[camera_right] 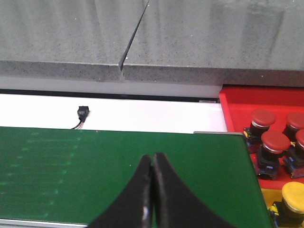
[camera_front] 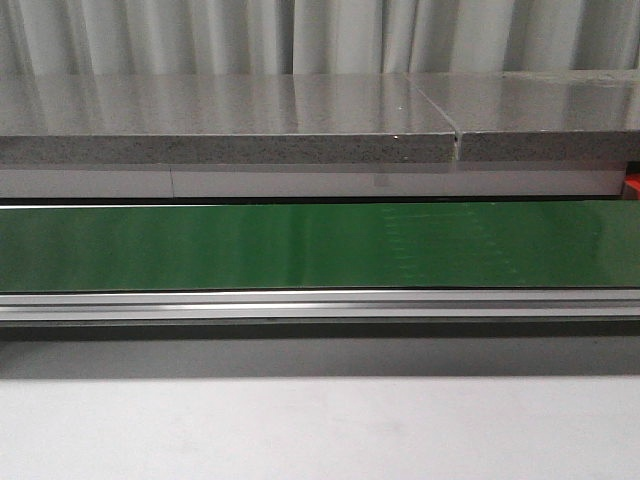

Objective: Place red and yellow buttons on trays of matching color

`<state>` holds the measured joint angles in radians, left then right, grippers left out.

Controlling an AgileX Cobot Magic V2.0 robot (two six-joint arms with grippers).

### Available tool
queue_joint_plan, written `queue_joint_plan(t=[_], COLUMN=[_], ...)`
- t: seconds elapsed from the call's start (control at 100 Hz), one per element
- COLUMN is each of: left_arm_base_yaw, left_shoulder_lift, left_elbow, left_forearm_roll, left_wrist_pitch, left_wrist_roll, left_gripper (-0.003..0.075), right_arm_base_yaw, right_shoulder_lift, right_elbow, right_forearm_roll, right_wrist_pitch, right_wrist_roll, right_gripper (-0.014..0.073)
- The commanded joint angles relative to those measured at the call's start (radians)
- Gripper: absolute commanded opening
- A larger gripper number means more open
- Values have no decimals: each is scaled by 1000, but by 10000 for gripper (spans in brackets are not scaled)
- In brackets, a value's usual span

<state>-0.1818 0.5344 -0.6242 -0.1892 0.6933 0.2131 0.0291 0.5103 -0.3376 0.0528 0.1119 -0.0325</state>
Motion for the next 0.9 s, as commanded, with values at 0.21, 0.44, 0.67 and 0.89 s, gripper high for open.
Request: queue_joint_plan(t=[0.21,0.44,0.67,0.89], left_arm_base_yaw=[-8,-8,-8,-8], left_shoulder_lift=[4,4,6,8], left_elbow=[-27,-27,-27,-27], left_forearm_roll=[-22,-22,-22,-22], left_wrist_pitch=[-64,-64,-64,-64], left_wrist_roll=[4,4,4,4], left_gripper=[-21,-21,-21,-21], right_arm_base_yaw=[-74,-79,-81,-81], right_shoulder_lift=[-218,-405,-527,-532], right_elbow=[208,348,350,350], right_forearm_roll=[-32,-76,-77,-77], right_wrist_pitch=[-209,-211,-158,-157], right_wrist_roll=[63,63,63,63], right_gripper=[-67,-67,-67,-67])
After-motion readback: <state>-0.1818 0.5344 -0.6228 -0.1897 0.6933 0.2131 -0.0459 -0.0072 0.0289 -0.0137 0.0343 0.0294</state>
